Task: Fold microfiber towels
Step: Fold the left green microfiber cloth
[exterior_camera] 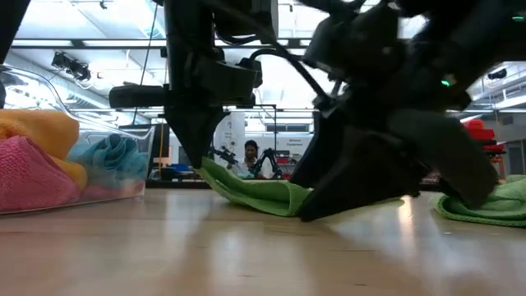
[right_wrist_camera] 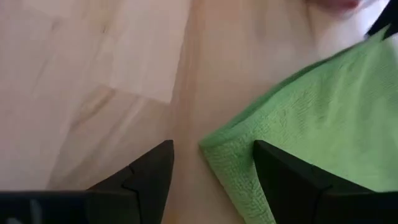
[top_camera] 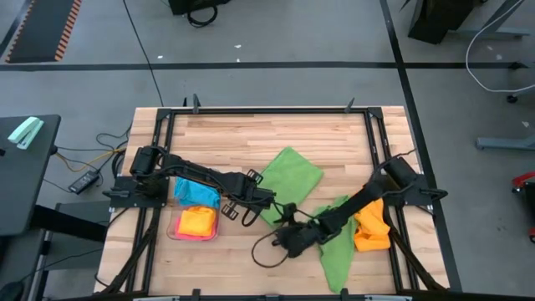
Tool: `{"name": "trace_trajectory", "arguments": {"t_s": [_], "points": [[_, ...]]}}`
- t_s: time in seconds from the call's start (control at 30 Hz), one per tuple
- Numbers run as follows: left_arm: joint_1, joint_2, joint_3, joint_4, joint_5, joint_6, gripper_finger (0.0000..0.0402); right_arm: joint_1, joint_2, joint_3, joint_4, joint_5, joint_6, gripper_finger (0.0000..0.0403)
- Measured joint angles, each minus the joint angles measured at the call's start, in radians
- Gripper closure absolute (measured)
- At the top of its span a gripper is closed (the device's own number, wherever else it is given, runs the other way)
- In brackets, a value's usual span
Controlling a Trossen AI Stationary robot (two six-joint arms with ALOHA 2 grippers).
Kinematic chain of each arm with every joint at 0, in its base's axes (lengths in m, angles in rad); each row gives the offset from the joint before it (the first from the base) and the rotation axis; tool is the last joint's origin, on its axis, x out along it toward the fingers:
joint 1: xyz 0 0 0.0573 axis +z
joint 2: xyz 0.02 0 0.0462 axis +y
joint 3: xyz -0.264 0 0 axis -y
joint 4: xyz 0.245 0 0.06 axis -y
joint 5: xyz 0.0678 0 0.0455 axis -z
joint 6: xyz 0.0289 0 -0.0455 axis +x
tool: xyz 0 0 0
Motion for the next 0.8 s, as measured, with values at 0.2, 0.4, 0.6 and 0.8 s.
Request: {"name": "trace_trajectory", "arguments": {"t_s": [0.2,0.4,0.6,0.8], "points": [[0.000,0.000,0.000,-0.007,0.000,-0.013,0.0382,-0.063,-0.002,0.002,0.019,-0.170,0.063,0.0177],[0.000,0.000,0.000,-0.016,-0.001,-0.023,0.0393,-0.044,-0.044,-0.004,-0.001,-0.036,0.012,0.0178],[0.000,0.000,0.000,-0.017,-0.001,-0.026,0.0379,-0.043,-0.037,-0.003,0.029,-0.042,-0.007,0.0178],[0.010,0.000,0.000,-0.017,-0.001,-0.026,0.0394,-0.038,-0.037,-0.026,0.078,-0.046,-0.024,0.0178]]}}
